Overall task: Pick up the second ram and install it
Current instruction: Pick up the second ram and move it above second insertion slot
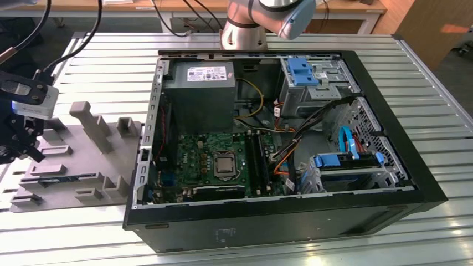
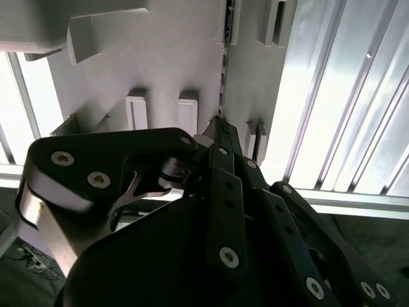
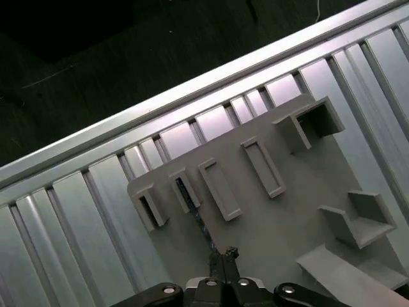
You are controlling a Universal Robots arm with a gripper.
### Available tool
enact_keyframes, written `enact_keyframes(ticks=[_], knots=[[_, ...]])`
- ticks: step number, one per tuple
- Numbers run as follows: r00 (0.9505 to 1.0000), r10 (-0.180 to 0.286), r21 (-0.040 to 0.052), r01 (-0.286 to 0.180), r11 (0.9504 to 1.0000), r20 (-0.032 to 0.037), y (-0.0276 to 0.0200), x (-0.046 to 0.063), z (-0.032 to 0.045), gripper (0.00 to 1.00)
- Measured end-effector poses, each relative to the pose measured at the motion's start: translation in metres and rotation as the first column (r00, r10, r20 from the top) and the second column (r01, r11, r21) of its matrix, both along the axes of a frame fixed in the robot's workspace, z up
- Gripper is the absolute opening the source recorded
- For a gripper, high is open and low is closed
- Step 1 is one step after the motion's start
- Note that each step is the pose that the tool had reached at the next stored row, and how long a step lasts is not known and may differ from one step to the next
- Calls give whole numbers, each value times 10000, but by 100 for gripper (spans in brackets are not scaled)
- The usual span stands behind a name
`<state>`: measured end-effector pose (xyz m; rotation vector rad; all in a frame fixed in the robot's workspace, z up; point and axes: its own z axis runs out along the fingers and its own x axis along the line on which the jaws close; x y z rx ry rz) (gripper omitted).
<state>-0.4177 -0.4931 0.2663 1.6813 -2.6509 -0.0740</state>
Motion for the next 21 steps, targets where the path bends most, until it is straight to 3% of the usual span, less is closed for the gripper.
enact_keyframes(ticks=[5, 9, 13, 18, 21], knots=[[9959, 909, 0, -909, 9959, 0, 0, 0, -8, 11], [9867, 1623, 1, -1623, 9867, 0, 0, 0, -14, 11], [9722, 2343, 0, -2343, 9722, 0, 0, 0, -25, 11], [9468, 3218, 0, -3218, 9468, 0, 0, 0, -40, 11], [9359, 3523, 1, -3523, 9359, 1, 0, 0, -56, 11]])
